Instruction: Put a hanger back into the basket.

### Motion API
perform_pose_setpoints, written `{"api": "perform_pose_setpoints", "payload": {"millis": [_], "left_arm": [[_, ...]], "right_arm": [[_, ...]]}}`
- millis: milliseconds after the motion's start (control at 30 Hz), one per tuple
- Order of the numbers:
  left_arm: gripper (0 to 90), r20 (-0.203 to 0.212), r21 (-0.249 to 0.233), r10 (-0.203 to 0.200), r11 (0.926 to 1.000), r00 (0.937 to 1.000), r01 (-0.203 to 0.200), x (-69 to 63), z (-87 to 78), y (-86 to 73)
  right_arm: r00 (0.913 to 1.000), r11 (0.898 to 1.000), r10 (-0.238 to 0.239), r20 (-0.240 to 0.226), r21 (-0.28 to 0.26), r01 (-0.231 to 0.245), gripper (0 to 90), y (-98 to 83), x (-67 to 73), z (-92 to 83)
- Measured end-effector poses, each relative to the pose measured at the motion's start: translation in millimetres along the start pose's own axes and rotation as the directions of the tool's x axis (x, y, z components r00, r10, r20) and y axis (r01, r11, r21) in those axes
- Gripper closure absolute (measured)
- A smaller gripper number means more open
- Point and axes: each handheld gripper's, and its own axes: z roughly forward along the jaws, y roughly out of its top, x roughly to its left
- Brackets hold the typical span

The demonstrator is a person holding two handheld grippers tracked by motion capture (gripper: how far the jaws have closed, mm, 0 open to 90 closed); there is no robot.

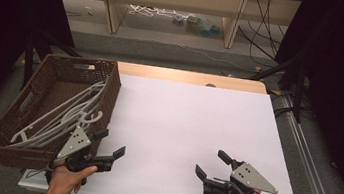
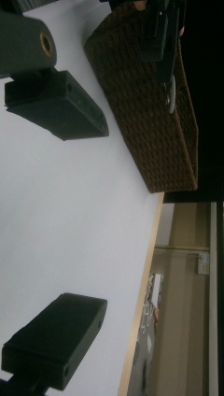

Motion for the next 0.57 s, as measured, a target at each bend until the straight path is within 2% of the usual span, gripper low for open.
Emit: {"api": "perform_pose_setpoints", "payload": {"millis": [100,233,267,433,567], "left_arm": [[16.1,0.012,-0.008,-0.009,0.9999,0.9999,0.009,-0.1,1.3,-0.2],[16.1,0.001,0.000,-0.003,1.0000,1.0000,0.003,-0.6,0.9,0.0],[16.1,0.001,0.002,0.003,1.0000,1.0000,-0.003,-0.5,1.0,0.0],[16.1,0.008,0.006,0.004,1.0000,1.0000,-0.004,-1.5,1.7,-0.2],[16.1,0.010,0.007,0.006,1.0000,0.9999,-0.006,-1.4,1.7,-0.2]], "right_arm": [[0.9999,1.000,0.015,0.004,0.009,-0.015,15.6,0.1,1.0,-0.7],[0.9999,1.000,0.015,0.007,0.008,-0.015,15.7,0.2,1.3,-0.5],[1.0000,1.000,0.001,0.004,0.000,-0.001,15.7,0.2,0.6,0.2],[0.9999,1.000,0.016,0.006,0.007,-0.016,15.7,0.4,1.2,-0.3],[1.0000,1.000,0.005,0.005,0.001,-0.005,15.7,0.4,0.7,0.2]]}}
